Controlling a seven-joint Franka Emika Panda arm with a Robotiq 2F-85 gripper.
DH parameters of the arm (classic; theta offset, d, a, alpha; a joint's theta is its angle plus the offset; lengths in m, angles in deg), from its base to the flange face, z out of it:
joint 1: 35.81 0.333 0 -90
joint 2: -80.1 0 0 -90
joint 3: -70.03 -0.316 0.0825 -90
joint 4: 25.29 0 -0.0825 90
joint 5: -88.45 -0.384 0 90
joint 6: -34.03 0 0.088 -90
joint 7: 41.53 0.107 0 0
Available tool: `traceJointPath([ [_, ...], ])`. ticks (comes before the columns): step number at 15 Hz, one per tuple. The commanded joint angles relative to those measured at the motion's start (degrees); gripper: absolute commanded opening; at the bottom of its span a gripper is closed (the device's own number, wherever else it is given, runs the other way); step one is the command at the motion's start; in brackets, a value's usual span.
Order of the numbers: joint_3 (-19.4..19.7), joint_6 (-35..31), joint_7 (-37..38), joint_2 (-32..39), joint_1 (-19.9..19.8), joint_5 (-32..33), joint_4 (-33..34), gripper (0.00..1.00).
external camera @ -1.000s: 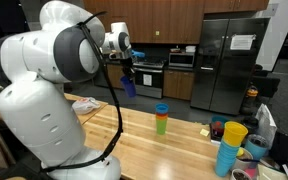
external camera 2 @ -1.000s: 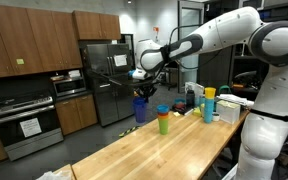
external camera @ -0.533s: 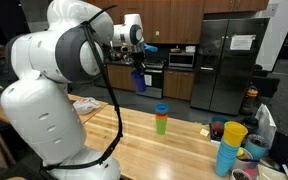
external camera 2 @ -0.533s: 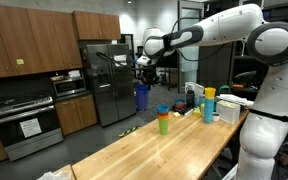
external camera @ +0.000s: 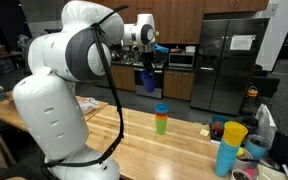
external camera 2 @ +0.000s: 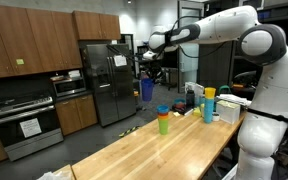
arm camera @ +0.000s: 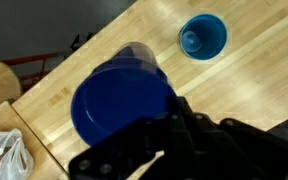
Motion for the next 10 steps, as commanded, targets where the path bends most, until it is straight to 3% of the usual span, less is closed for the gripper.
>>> traceJointPath([
  [1, 0.8, 2.1, -1.2, 2.6, -1.6, -1.7, 3.7, 0.01],
  [10, 1.8, 3.5, -1.4, 5.7, -4.6, -2.1, 6.2, 0.01],
])
